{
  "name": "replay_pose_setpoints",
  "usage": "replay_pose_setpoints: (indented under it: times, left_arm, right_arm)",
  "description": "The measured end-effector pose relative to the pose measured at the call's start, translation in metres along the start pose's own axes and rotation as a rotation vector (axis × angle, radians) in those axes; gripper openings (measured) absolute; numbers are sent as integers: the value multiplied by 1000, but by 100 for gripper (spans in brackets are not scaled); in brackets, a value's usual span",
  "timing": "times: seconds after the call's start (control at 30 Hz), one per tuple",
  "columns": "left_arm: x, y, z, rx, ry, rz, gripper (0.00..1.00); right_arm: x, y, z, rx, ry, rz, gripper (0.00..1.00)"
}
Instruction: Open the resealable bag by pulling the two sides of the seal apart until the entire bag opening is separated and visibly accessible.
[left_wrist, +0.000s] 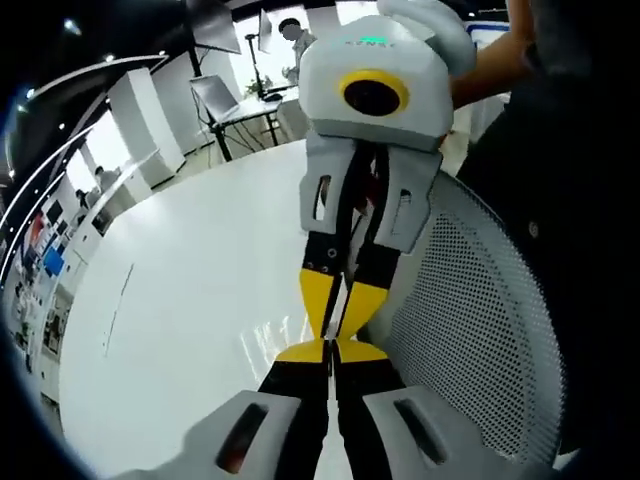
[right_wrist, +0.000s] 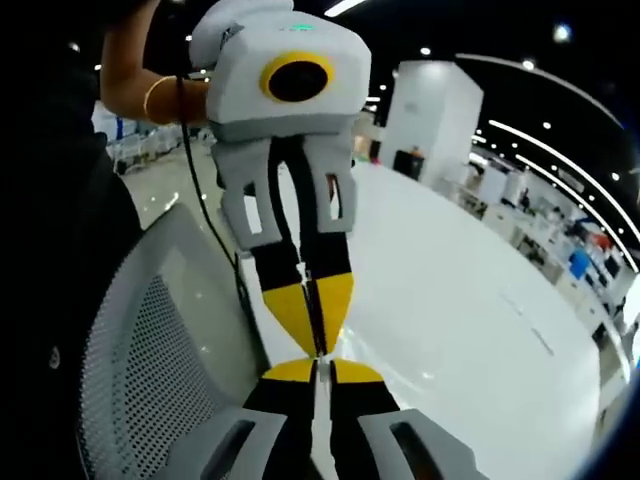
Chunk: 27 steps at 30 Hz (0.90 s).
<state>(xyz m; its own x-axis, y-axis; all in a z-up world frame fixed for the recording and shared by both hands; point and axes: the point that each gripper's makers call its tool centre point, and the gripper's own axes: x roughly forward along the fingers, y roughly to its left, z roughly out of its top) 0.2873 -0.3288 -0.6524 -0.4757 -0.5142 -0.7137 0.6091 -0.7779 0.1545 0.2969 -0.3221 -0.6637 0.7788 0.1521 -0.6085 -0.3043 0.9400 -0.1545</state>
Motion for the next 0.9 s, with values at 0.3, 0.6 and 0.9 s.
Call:
replay_pose_setpoints:
  times: [0.3,0.6,0.9]
  left_arm:
    - [-5,4,7,-12,-29,41,0]
    - [-8,-1,9,-31,-32,23,0]
    - [-7,6,10,-21,-47,56,0]
  right_arm:
    - [-2,-4,-1,12,18,-10,0]
    - [0,1,-3,-2,37,-1,0]
    - [1,-5,-3,-17,54,-22,0]
